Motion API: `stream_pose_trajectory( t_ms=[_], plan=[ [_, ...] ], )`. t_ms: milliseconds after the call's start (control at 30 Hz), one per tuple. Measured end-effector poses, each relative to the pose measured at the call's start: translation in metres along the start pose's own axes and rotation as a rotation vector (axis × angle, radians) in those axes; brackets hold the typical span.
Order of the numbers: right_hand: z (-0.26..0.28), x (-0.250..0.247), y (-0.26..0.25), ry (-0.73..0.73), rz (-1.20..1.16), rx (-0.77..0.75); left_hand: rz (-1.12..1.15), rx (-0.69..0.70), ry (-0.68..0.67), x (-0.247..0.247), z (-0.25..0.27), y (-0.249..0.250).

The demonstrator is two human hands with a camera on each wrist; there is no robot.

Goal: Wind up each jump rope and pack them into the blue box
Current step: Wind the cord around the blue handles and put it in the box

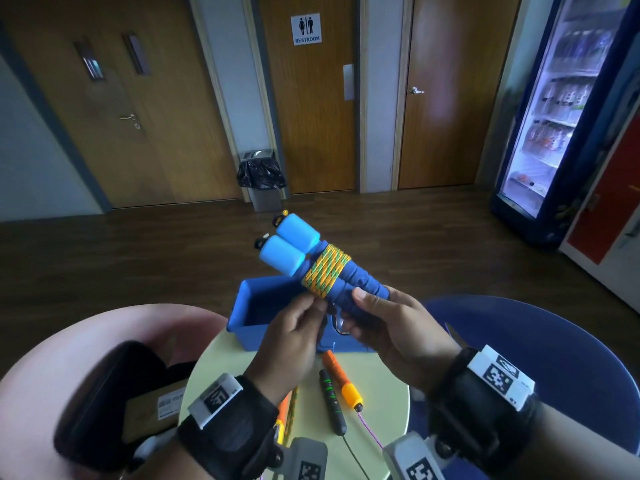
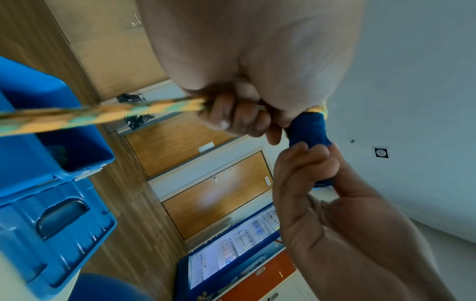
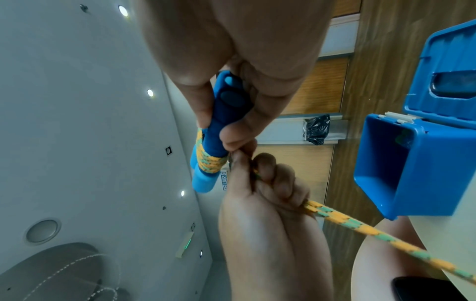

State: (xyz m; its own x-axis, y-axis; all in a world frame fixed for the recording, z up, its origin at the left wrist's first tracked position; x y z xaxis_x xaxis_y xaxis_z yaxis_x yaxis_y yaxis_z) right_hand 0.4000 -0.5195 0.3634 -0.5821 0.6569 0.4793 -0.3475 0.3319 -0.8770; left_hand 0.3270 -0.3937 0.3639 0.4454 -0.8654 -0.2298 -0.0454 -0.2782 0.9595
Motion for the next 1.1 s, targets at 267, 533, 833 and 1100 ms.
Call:
stream_pose_trajectory(
  t_ms=[267, 533, 833, 1100],
  plan=[
    [-0.009, -0.030, -0.007, 0.283, 0.350, -0.142, 0.050, -0.183, -0.143, 0.005, 0.008, -0.018],
    [0.006, -0.013, -0.028, 0.295, 1.173, -0.319, -0.056, -0.228, -0.296, -0.002, 0.014, -0.018],
    [0.004, 0.008, -0.031, -0.110, 1.565, -0.168, -0.564, 0.021, -0.456, -0.023, 0.003, 0.019],
    [0.007, 0.014, -0.049, -0.253, 1.008, 0.108, -0.496, 0.299, -0.522, -0.021, -0.007, 0.059]
  ],
)
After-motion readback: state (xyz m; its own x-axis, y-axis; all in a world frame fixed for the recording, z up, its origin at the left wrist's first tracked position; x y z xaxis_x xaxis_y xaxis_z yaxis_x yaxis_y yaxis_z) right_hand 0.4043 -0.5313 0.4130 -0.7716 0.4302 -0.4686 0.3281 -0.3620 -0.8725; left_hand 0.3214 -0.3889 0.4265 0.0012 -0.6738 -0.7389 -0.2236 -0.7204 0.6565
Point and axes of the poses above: each hand's wrist, its own z-axis away from the middle knuckle, its own x-axis out of the palm, y = z × x, the point moved 7 cm from there along -z, towards the middle knuckle, and after that the axes turned 3 degrees about -x, right-handed, at the moved point
